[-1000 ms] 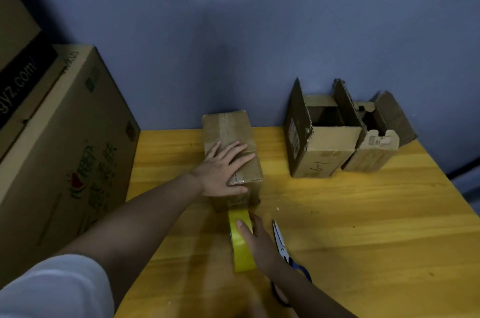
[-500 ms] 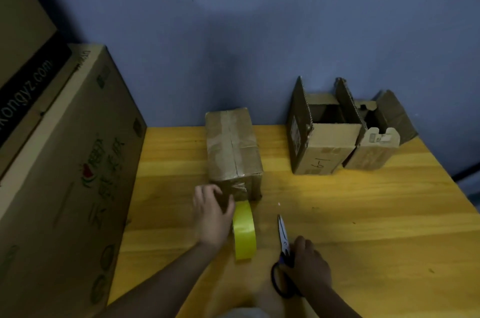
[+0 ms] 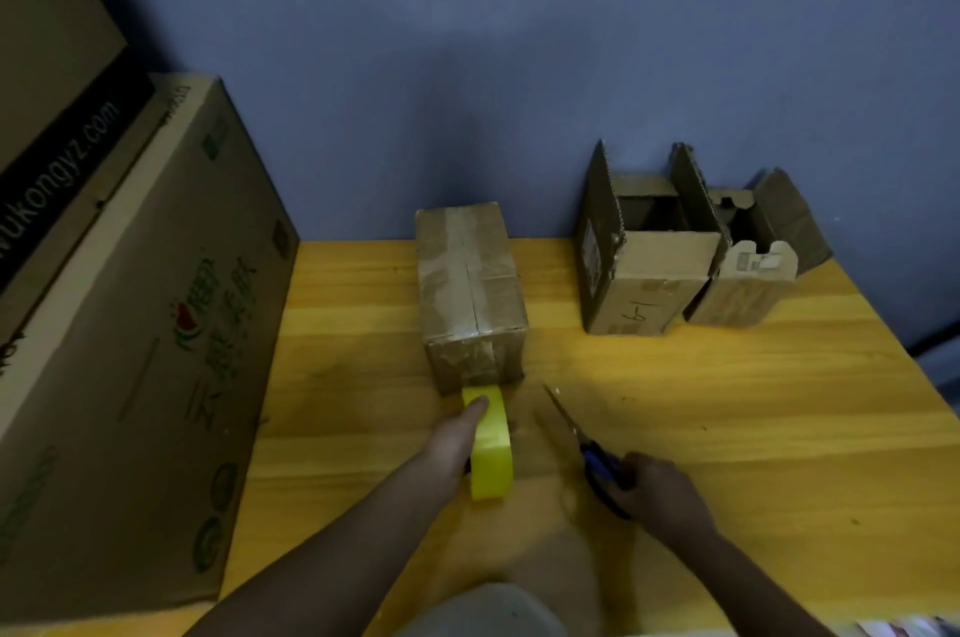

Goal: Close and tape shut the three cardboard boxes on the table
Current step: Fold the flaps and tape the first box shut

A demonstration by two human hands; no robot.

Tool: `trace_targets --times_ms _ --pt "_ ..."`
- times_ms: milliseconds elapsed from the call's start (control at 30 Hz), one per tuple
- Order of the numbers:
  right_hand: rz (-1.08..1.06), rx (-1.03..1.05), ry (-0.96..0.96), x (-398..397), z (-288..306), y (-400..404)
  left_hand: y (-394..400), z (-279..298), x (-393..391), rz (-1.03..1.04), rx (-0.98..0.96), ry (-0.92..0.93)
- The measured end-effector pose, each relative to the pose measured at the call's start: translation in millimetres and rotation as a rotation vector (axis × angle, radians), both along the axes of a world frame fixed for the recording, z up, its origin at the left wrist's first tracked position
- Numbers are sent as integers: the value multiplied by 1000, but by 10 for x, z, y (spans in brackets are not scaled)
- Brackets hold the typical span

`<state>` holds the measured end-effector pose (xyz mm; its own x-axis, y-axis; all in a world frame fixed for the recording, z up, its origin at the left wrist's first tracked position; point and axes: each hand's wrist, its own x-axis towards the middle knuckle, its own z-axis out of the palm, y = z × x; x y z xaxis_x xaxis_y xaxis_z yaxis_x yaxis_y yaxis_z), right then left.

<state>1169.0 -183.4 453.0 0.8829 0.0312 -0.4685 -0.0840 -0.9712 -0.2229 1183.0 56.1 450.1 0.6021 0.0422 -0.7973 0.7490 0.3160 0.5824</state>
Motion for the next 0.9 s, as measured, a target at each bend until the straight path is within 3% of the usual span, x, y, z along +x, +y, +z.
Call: trace_targets --times_ms 133,400,667,900 --pt "135 138 -31 259 268 -131 20 -5 -84 20 -107 -32" --pt "323 271 166 661 797 7 -59 -12 -43 53 -99 26" --pt "384 75 271 909 1025 188 -98 -19 -72 65 -51 15" --pt "451 45 373 1073 927 387 -89 15 -133 34 20 12"
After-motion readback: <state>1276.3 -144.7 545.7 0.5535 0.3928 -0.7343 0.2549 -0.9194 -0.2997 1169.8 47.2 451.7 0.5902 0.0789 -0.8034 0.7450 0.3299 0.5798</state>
